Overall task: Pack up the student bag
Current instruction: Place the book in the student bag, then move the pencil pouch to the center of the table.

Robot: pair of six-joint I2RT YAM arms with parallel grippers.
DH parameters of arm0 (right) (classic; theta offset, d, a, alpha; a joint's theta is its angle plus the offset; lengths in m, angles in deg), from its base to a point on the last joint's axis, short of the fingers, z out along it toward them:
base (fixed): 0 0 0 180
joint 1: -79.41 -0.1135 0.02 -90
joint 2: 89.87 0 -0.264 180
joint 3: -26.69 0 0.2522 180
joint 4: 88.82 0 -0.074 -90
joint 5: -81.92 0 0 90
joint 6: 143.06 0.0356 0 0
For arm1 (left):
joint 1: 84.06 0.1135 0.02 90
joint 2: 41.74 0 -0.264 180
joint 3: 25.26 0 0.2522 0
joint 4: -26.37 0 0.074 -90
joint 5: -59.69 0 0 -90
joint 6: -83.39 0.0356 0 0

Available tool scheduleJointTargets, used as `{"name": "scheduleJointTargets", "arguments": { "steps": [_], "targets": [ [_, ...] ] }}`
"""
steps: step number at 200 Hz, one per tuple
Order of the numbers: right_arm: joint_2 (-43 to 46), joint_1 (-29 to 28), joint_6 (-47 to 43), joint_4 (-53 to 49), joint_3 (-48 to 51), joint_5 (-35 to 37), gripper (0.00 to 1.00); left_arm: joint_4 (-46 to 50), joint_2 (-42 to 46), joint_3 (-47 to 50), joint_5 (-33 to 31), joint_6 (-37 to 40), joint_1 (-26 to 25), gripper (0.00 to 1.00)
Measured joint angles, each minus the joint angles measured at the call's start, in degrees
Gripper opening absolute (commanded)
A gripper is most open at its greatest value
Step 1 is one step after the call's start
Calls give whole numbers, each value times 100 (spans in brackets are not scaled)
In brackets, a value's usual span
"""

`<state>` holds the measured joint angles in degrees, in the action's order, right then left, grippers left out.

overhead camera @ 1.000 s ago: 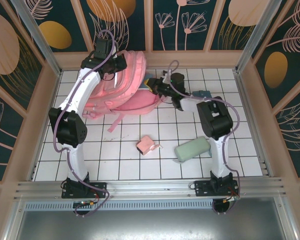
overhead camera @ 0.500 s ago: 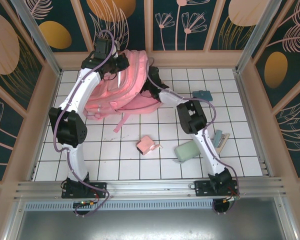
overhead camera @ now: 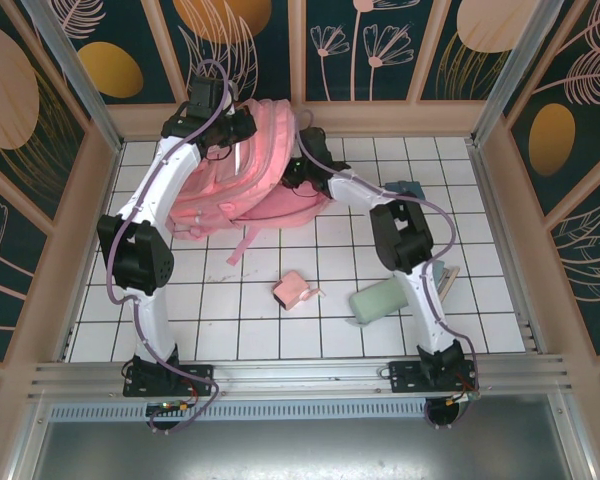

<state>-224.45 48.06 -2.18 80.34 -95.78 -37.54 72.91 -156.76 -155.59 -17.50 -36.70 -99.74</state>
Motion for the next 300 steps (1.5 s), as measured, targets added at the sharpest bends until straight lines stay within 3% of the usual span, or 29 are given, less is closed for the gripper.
{"name": "scheduleJointTargets", "arguments": {
  "steps": [59, 117, 139, 191, 300],
  "targets": [
    [1587, 466, -291, -90, 2087, 546, 66, -205, 2, 232, 46, 7, 0, 0],
    [3571, 887, -520, -931, 4159, 1606, 68, -638, 79, 667, 271, 2, -2, 0],
    [4229, 914, -560, -1386, 4559, 2096, 74, -791, 83, 815, 369, 0, -4, 0],
    [5567, 929, -282, -2424, 5418, 2951, 74, -1178, 256, 1285, 592, -26, -7, 0],
    [6717, 365, 1351, -4516, 6645, 3526, 73, -1674, 531, 1956, 778, -63, -4, 0]
  ]
}}
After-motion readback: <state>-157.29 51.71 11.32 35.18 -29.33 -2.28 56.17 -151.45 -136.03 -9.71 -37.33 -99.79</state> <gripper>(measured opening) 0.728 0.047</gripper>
